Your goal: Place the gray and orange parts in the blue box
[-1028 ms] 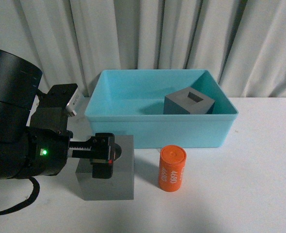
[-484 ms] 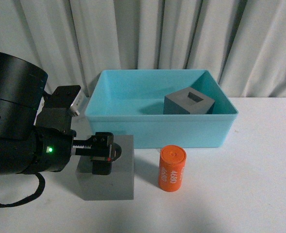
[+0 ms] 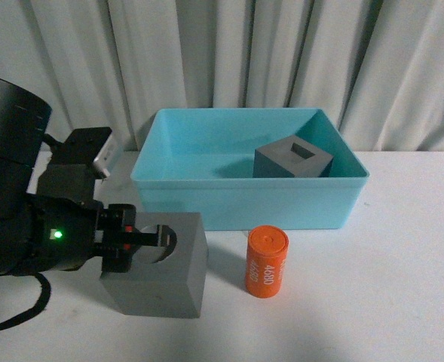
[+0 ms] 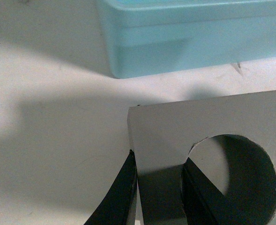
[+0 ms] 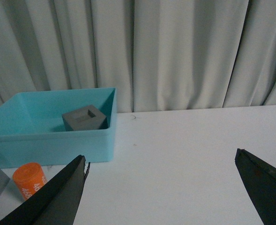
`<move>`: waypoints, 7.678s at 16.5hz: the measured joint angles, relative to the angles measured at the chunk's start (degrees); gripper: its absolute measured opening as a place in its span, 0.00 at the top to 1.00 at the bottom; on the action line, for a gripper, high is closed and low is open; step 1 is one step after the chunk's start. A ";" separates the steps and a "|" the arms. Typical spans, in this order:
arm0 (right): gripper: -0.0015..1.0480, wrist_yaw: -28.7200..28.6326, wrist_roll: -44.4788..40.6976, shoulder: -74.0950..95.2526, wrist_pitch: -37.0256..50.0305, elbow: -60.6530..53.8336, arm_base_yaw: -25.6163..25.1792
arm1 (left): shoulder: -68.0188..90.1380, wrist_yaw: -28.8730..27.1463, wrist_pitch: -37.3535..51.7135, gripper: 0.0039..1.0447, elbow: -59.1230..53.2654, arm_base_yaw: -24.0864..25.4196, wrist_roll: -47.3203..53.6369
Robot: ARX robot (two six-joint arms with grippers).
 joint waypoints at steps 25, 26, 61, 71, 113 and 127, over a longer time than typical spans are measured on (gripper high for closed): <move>0.06 0.00 0.00 0.00 -0.02 0.00 0.00 | 3.93 -4.83 -9.33 0.80 27.21 -1.33 -1.22; 0.06 0.00 0.00 0.00 -0.02 0.00 0.00 | 4.35 -4.83 -9.35 0.80 27.47 -1.33 -0.98; 0.06 0.00 0.00 0.00 0.00 0.00 0.00 | -103.93 -2.99 -20.74 0.99 -40.65 15.34 8.15; 0.06 -0.57 3.02 19.28 -6.93 8.37 -4.04 | -103.93 -2.93 -20.74 0.38 -40.65 15.34 8.15; 0.54 -11.76 -7.06 97.59 21.90 55.39 21.49 | -103.93 -2.99 -20.76 0.06 -40.65 15.34 8.24; 0.54 -4.11 -4.24 124.61 16.31 82.47 20.37 | -103.93 -2.97 -20.76 0.06 -40.65 15.34 8.24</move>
